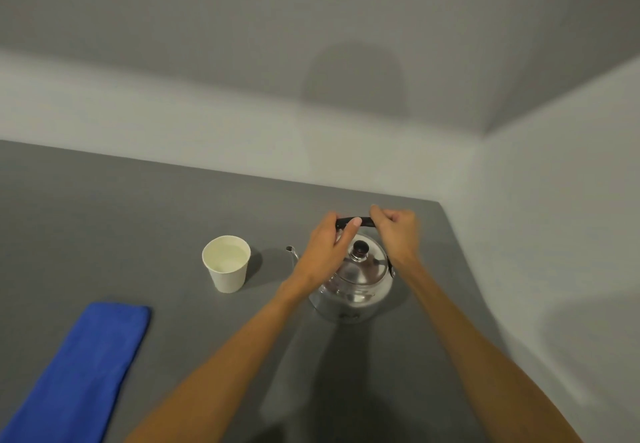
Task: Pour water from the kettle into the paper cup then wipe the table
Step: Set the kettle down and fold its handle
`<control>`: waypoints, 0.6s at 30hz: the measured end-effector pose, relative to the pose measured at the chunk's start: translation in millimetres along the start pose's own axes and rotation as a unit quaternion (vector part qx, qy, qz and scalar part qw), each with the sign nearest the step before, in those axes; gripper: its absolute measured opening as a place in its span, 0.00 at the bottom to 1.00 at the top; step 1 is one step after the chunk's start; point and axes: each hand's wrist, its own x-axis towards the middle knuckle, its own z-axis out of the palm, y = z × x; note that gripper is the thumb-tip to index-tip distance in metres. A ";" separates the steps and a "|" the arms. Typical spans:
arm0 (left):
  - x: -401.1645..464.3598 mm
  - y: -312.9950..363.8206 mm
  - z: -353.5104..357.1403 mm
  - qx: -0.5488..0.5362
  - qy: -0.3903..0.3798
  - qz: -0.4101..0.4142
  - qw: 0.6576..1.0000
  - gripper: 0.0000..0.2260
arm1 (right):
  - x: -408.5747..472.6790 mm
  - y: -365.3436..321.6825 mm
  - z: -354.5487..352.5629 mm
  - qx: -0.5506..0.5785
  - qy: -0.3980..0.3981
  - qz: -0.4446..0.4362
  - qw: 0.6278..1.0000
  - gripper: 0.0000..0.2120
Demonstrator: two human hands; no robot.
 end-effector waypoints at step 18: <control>7.6 2.5 20.6 -0.028 0.005 -0.001 1.000 0.12 | 7.6 11.2 -13.5 -0.012 0.015 -0.015 1.000 0.21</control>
